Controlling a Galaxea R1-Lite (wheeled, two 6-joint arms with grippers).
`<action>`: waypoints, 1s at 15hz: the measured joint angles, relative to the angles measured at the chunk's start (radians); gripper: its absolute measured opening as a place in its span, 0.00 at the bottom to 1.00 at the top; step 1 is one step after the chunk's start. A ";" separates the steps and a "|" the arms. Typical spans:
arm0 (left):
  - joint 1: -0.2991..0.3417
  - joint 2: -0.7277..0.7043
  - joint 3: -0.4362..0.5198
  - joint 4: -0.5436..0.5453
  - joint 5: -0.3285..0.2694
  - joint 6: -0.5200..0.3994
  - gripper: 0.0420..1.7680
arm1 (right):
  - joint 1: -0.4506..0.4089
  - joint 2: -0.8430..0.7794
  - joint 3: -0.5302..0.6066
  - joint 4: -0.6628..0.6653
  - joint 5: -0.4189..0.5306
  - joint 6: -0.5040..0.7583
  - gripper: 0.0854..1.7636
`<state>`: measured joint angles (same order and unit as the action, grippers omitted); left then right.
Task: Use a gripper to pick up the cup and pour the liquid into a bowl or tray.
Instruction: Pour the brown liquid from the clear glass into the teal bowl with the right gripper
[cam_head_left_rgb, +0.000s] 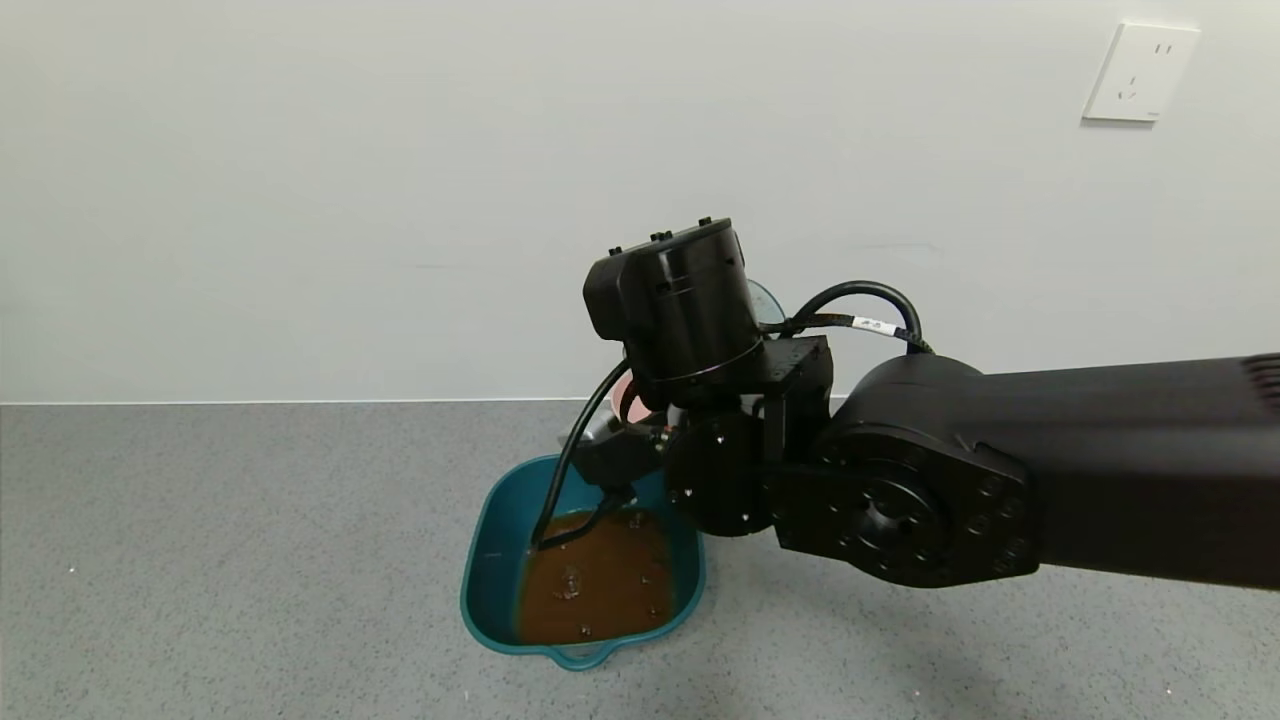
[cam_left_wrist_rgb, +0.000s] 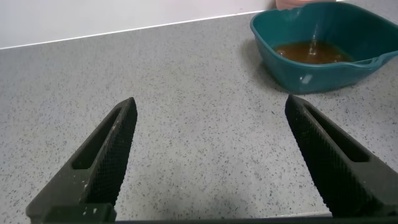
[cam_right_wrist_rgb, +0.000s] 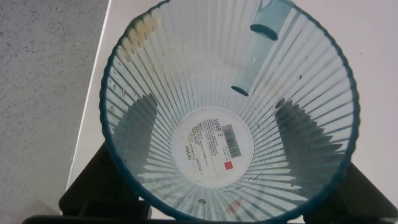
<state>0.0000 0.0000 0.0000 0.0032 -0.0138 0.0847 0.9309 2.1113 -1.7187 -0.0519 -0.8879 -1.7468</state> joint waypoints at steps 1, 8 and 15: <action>0.000 0.000 0.000 0.000 0.000 0.000 0.97 | 0.002 0.000 0.000 -0.001 0.000 0.000 0.76; 0.000 0.000 0.000 0.000 0.000 0.000 0.97 | 0.012 0.000 -0.005 -0.038 -0.021 0.084 0.76; 0.000 0.000 0.000 0.000 0.000 0.000 0.97 | -0.014 -0.009 -0.009 -0.024 -0.018 0.464 0.76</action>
<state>0.0000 0.0000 0.0000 0.0032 -0.0134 0.0851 0.9172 2.1019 -1.7281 -0.0764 -0.9062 -1.2830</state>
